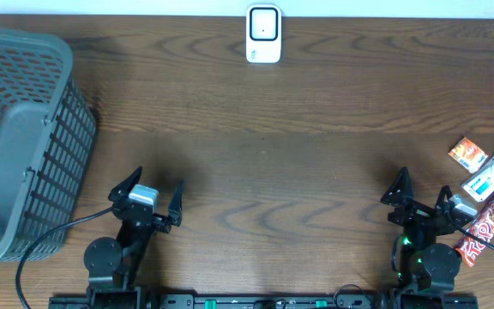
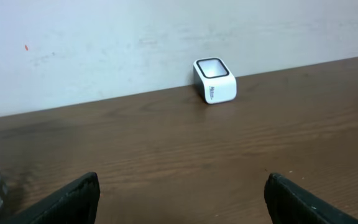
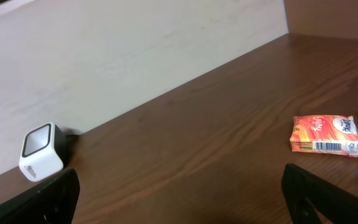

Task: Scan the item barcode

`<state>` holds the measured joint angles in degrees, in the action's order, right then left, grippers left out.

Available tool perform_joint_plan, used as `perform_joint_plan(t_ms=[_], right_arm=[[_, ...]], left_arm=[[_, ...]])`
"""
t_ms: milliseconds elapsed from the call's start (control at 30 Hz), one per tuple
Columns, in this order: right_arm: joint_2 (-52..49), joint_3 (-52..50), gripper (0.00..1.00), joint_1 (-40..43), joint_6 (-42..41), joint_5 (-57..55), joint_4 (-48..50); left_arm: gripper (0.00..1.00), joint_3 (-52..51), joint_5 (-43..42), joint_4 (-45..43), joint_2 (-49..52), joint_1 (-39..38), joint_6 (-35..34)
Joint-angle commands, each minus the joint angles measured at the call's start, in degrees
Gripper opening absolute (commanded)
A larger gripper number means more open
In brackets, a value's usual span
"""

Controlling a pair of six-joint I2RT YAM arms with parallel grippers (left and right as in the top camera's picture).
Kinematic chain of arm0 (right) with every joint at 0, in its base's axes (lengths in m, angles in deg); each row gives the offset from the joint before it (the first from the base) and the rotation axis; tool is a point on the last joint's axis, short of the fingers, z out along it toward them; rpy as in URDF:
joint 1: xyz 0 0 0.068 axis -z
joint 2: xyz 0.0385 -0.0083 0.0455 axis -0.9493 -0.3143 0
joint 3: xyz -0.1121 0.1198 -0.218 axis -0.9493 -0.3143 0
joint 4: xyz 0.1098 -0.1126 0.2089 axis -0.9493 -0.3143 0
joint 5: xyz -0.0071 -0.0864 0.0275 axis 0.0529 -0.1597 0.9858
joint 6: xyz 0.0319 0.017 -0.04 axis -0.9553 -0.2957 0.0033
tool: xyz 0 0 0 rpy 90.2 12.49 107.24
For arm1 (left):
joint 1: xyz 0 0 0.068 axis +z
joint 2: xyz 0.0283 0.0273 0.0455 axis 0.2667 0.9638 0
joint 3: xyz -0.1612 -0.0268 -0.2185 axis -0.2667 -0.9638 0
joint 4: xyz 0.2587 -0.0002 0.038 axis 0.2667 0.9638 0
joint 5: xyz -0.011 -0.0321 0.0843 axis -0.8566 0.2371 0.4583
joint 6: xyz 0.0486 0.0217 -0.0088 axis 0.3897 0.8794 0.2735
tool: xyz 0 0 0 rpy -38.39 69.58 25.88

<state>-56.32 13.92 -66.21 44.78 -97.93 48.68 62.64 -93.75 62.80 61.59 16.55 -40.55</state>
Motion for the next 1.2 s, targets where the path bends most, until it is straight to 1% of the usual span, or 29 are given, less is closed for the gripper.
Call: perform_joint_plan(t_ms=[0, 67, 100, 133, 200, 400, 467, 567, 700, 1167], right_arm=[[0.4, -0.1, 0.99, -0.4, -0.5, -0.5, -0.1], [0.4, -0.1, 0.99, -0.4, -0.5, -0.5, -0.1], [0.4, -0.1, 0.99, -0.4, -0.5, -0.5, -0.1], [0.4, -0.1, 0.99, -0.4, -0.5, -0.5, -0.1], [0.4, -0.1, 0.99, -0.4, -0.5, -0.5, -0.1], [0.4, -0.1, 0.99, -0.4, -0.5, -0.5, -0.1], [0.4, -0.1, 0.99, -0.4, -0.5, -0.5, -0.1], [0.4, -0.1, 0.99, -0.4, -0.5, -0.5, -0.1], [0.4, -0.1, 0.99, -0.4, -0.5, -0.5, -0.1], [0.4, -0.1, 0.99, -0.4, -0.5, -0.5, -0.1]], left_arm=[[0.85, -1.5, 1.8, -0.3, -2.7, -0.3, -0.3], [0.85, -1.5, 6.2, 0.6, -3.5, -0.9, -4.7], [0.85, -1.5, 10.2, 0.6, -4.0, -1.4, -8.2], [0.85, -1.5, 12.2, 0.6, -4.2, -1.7, -9.5], [0.85, -1.5, 15.2, 0.6, -4.8, -1.9, -10.5], [0.85, -1.5, 21.0, 1.1, -5.7, -1.9, -10.9], [0.85, -1.5, 21.4, 3.4, -5.7, -1.8, -10.8], [0.85, -1.5, 21.4, 9.3, -5.7, -1.7, -10.8], [0.85, -1.5, 21.6, 9.3, -5.7, -1.7, -9.0], [0.85, -1.5, 21.7, 9.2, -5.7, 0.3, -8.9]])
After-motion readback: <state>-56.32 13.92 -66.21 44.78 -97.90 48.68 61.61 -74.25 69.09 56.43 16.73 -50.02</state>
